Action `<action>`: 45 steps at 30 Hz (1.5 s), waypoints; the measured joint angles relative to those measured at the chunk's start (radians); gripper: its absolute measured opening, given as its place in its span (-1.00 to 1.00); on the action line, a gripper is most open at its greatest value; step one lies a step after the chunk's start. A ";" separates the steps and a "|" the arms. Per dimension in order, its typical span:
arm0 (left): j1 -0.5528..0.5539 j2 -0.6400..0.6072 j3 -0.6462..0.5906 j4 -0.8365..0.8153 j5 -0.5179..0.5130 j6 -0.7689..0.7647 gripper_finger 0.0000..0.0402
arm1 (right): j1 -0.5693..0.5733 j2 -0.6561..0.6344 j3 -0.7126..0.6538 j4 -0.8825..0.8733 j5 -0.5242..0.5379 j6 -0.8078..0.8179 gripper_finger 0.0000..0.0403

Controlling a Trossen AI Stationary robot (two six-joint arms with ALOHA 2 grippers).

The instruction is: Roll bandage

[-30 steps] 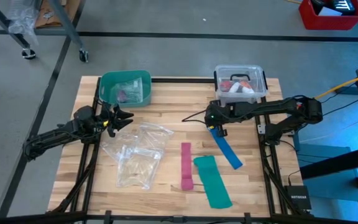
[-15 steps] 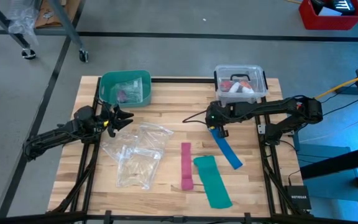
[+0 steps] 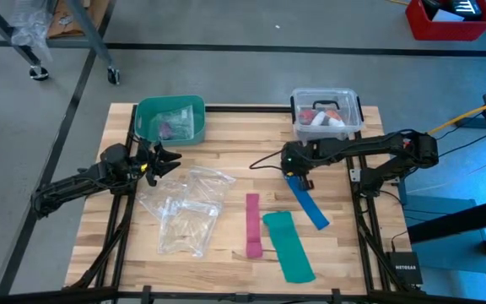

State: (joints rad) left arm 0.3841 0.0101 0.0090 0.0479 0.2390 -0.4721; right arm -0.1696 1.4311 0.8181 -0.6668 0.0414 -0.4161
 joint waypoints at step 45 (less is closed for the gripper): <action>0.000 0.000 0.000 0.000 0.000 0.000 -0.09 | 0.022 0.001 0.076 -0.061 0.199 0.040 -1.00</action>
State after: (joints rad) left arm 0.3841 0.0101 0.0090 0.0475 0.2390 -0.4721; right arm -0.1474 1.4321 0.8936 -0.7273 0.2401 -0.3763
